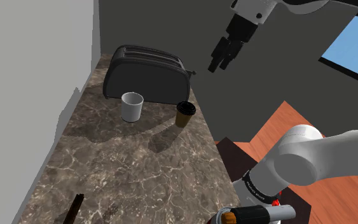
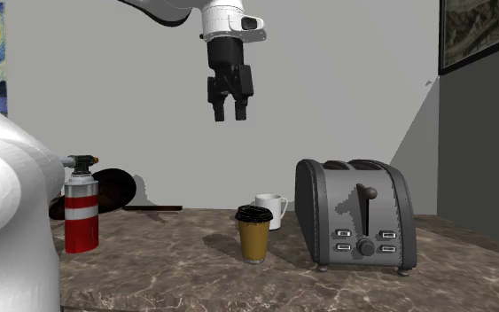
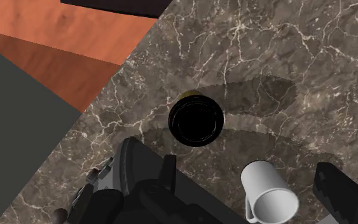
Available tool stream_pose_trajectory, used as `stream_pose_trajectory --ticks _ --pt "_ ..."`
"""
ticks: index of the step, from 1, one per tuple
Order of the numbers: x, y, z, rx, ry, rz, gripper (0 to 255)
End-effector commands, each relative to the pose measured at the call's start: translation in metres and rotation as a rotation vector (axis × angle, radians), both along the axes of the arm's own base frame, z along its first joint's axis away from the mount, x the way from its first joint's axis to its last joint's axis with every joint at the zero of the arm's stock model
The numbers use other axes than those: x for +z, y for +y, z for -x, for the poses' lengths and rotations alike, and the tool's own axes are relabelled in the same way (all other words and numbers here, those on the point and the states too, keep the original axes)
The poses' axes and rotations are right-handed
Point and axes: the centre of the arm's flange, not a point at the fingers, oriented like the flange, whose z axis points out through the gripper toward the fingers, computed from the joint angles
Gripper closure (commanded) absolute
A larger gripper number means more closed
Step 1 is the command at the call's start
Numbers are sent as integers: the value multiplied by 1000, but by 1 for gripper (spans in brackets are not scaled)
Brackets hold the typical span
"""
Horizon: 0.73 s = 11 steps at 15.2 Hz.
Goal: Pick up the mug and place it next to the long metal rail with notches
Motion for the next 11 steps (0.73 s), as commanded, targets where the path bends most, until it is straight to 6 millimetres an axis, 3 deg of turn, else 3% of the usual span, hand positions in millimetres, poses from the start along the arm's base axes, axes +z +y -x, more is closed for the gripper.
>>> stream_pose_trajectory --ticks 1,11 --pt "0 0 0 0 0 0 0" --pt "-74 87 -71 7 -21 47 0"
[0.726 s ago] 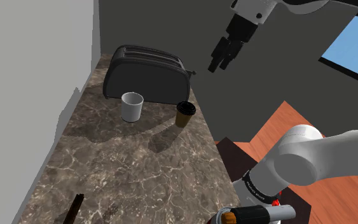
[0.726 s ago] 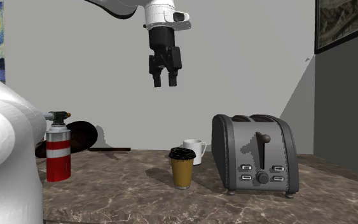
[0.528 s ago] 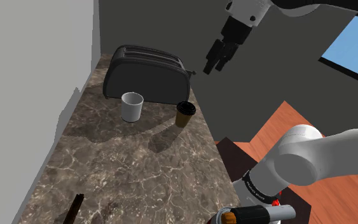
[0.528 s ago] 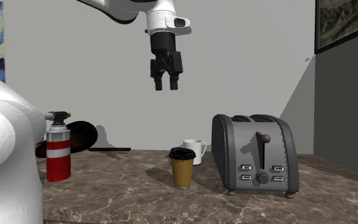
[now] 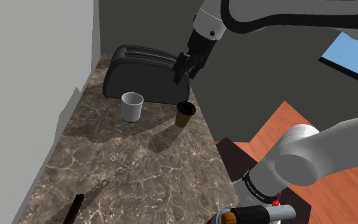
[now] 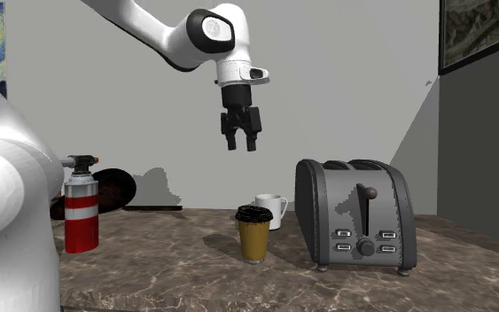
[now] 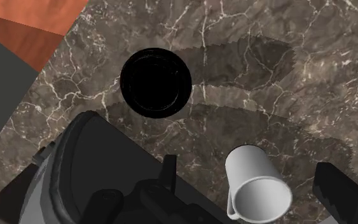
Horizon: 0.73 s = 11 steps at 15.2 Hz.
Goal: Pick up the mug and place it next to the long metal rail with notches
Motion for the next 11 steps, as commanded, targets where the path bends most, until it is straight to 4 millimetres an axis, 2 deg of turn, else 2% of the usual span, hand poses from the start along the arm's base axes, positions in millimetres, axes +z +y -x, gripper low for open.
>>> stream_pose_trajectory --ticks 1,11 --pt "-17 16 -15 1 -6 8 0" --pt "-94 100 -87 8 -27 55 0"
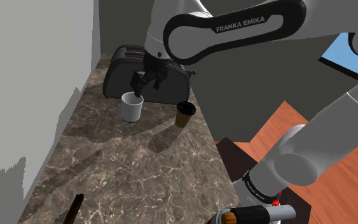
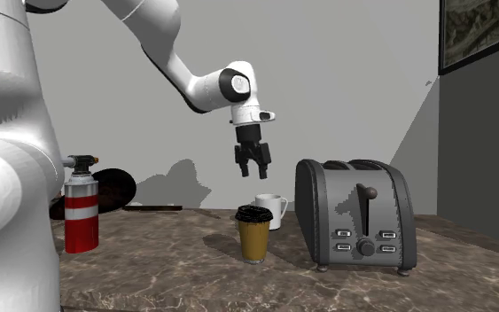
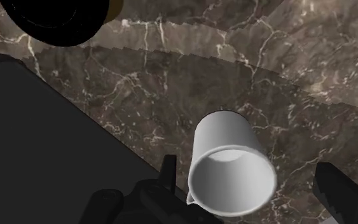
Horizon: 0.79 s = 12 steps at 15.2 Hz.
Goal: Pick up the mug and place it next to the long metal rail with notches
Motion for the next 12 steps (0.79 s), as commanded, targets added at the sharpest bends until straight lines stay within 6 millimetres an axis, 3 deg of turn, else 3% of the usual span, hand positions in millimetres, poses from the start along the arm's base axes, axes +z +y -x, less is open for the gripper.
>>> stream_pose_trajectory --ticks 1,6,12 --pt "-16 17 -12 1 -5 9 0" --pt "-56 57 -49 5 -15 32 0" --pt "-84 59 -55 5 -16 33 0"
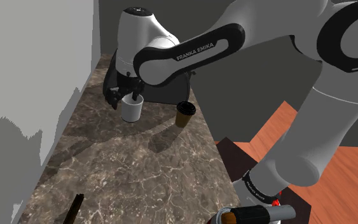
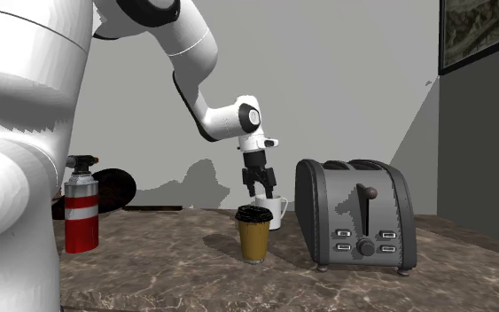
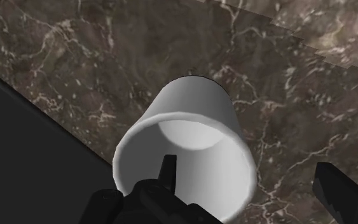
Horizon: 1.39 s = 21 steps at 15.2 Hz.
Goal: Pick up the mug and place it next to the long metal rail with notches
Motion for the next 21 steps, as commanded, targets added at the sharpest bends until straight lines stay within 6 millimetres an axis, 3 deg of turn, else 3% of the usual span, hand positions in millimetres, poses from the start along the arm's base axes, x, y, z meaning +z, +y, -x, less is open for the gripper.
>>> stream_pose_trajectory --ticks 1,2,10,11,21 --pt "-11 1 -1 0 -1 0 0" --pt "-19 0 -3 0 -1 0 0" --pt "-19 0 -3 0 -1 0 0" --pt "-19 0 -3 0 -1 0 255" --pt "-14 0 -3 0 -1 0 255"
